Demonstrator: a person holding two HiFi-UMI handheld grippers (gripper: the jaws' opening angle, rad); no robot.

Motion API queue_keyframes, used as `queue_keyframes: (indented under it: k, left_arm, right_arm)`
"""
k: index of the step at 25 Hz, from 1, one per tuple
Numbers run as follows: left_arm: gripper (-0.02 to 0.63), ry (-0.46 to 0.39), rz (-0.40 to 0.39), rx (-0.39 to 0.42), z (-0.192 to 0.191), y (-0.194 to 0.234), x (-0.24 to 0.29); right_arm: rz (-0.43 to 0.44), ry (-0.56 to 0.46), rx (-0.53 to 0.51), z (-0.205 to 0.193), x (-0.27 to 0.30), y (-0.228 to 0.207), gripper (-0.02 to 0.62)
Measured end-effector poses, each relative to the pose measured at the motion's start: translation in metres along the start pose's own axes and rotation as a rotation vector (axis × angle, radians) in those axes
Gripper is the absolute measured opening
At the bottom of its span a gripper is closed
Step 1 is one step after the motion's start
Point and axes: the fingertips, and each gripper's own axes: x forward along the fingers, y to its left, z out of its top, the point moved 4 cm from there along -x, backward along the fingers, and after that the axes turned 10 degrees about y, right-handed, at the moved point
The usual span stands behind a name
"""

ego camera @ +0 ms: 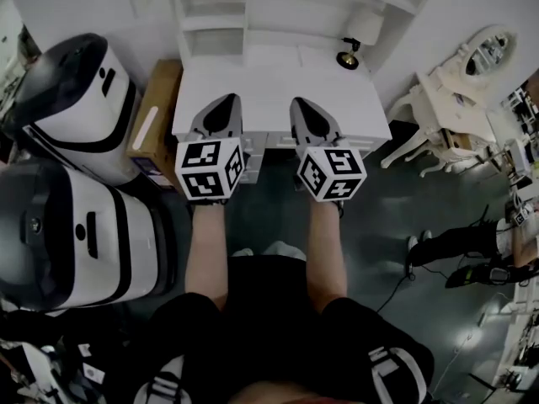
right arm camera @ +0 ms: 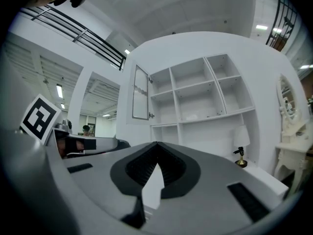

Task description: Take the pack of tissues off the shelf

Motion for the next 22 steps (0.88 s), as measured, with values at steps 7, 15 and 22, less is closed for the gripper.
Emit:
queue_keyframes:
  k: [7,15,22]
  left_arm:
    - [0.011,0.019,-0.038,-0.021,-0.003,0.016,0.034]
    - [0.011,0.009,-0.028,0.0,0.013,0.032,0.087]
    - [0.011,-0.003,0.001,0.017,0.048,0.045,0.155]
  right_arm:
    - [-0.034,0.015,0.002,-0.004,0.029,-0.016,0.018]
    - [-0.016,0.009,0.029,0.001,0.084,-0.053,0.018]
    - [0.018,-0.017,0.039,0.034,0.15,-0.103,0.017]
